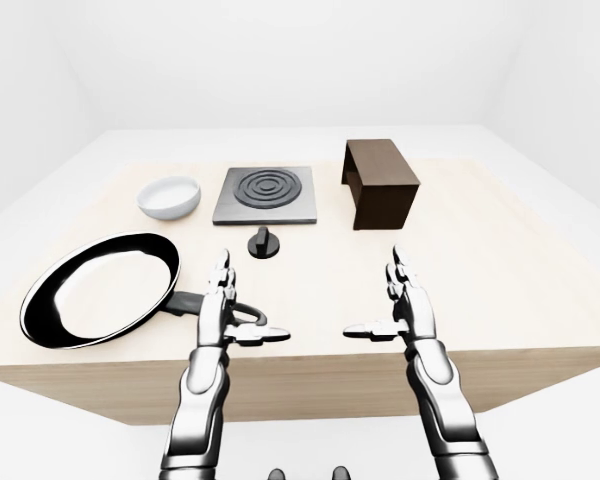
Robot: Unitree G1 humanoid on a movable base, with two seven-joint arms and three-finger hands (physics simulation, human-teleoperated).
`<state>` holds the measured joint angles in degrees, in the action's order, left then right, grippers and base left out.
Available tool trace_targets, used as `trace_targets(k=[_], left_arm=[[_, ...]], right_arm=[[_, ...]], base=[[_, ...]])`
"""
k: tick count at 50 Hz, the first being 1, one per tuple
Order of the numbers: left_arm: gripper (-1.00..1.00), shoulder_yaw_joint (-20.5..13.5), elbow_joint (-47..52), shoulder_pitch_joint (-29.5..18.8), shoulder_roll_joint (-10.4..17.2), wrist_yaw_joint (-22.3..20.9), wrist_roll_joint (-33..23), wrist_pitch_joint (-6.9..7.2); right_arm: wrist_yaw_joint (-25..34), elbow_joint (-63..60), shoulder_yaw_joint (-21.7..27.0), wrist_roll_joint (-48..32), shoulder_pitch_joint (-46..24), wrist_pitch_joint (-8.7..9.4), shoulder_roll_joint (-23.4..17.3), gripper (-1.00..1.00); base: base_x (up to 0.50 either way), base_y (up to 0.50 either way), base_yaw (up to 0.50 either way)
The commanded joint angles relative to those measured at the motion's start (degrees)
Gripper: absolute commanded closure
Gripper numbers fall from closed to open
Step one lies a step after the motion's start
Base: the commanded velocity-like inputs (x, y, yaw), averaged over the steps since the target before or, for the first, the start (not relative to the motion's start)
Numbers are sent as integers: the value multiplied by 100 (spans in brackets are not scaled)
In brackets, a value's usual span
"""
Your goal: Turn on the stove.
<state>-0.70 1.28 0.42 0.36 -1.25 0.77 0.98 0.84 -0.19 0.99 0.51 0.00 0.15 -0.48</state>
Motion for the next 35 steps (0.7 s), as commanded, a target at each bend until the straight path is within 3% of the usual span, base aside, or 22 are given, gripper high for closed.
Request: trace_targets(k=[1, 6, 9, 11, 12, 13, 14, 16, 18, 21, 22, 26, 29, 31, 33, 35], left_arm=[[-100, -106, 247, 87, 56, -216, 124, 208], [-100, -101, 374, 144, 40, -270, 199, 303], [-100, -121, 183, 96, 44, -297, 237, 211], [-100, -122, 197, 99, 49, -301, 244, 227], [-100, -116, 250, 111, 49, -297, 239, 267], [-100, -111, 306, 130, 51, -299, 237, 294], [-100, -112, 297, 126, 50, -294, 230, 287], [-100, -113, 269, 124, 47, -297, 229, 266], [-100, -109, 229, 116, 47, -299, 222, 241], [-100, -113, 183, 100, 49, -301, 220, 212], [-100, -97, 192, 118, 44, -303, 208, 209], [-100, -84, 215, 148, 41, -309, 194, 200], [-100, -78, 242, 161, 37, -313, 196, 209], [-100, -80, 182, 149, 36, -315, 196, 170], [-100, -74, 245, 164, 35, -307, 193, 220], [-100, -73, 292, 169, 35, -311, 201, 252]], right_arm=[[126, -29, 161, 71, 16, 5, -74, -100], [131, -121, 153, 61, 66, 30, -67, -100], [117, -146, 148, 54, 72, 48, -60, -100], [104, -146, 163, 55, 65, 48, -66, -100], [85, -217, 189, 67, 62, 113, -75, -100], [39, -606, 254, 84, 102, 384, -108, -100], [-12, -1072, 350, 129, 139, 485, -137, -100], [-48, -1802, 523, 144, 182, 485, -201, -100], [-121, -3190, 1073, 356, 120, 485, -356, -100], [-92, -4084, 1666, 534, 50, 485, -458, -100], [-99, -4549, 2142, 735, 21, 485, -551, -100], [-104, -5270, 3195, 1381, -29, 485, -700, -100], [-304, -5700, 3982, 2002, -286, 485, -1028, -100], [-485, -5777, 4332, 2355, -366, 485, -1233, -100], [-675, -5815, 4776, 2867, -373, 485, -1372, -100], [-776, -5832, 4843, 3031, -219, 485, -1472, -100]], base=[[0, 0, 0], [0, 0, 0], [0, 0, 0], [0, 0, 0], [0, 0, 0], [0, 0, 0], [0, 0, 0], [0, 0, 0], [0, 0, 0], [0, 0, 0], [0, 0, 0], [0, 0, 0], [0, 0, 0], [0, 0, 0], [0, 0, 0], [0, 0, 0]])
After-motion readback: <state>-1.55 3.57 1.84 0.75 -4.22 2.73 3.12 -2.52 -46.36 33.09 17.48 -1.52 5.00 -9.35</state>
